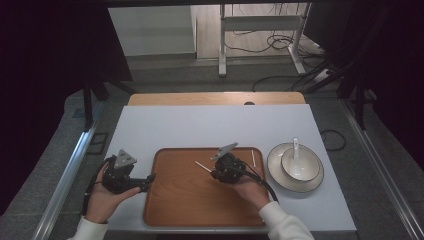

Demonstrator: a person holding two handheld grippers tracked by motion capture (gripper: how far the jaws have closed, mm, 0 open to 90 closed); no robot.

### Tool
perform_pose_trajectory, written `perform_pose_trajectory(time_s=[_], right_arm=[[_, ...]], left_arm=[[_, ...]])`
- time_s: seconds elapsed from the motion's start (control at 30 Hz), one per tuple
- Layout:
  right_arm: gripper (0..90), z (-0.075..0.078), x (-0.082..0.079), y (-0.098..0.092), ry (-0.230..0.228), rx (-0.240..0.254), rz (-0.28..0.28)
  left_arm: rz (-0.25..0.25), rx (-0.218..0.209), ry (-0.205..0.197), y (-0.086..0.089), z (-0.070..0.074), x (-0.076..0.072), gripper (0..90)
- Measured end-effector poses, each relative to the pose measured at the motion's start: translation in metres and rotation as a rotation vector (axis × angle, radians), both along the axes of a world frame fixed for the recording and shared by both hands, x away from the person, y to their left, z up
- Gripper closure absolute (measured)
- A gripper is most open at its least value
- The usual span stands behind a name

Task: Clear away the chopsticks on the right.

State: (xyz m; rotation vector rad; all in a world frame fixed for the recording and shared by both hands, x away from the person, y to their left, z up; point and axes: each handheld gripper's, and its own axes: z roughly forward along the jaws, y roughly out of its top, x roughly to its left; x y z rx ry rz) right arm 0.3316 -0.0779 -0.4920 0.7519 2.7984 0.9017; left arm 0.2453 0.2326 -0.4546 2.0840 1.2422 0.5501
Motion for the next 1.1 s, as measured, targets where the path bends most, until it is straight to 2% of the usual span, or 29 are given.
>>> perform_pose_trajectory(time_s=[0.13, 0.27, 0.47, 0.67, 1.1], right_arm=[[89.7, -0.005, 0.003, 0.016, -0.006, -0.013, 0.023], [89.7, -0.012, 0.002, 0.019, -0.006, -0.036, 0.017], [89.8, -0.017, 0.008, 0.008, 0.0, -0.055, -0.039], [89.8, -0.016, 0.016, -0.011, 0.009, -0.043, -0.118], [89.8, -0.012, 0.017, -0.041, -0.008, -0.06, -0.197]], left_arm=[[-0.004, 0.0, -0.003, -0.002, 0.001, -0.001, 12.3], [-0.003, -0.003, -0.003, -0.001, 0.0, -0.001, 12.3], [-0.007, 0.0, -0.004, 0.0, 0.001, 0.0, 12.3], [-0.006, -0.001, -0.008, 0.0, 0.002, -0.001, 12.3], [-0.006, 0.002, -0.01, 0.001, 0.002, -0.001, 12.3]])
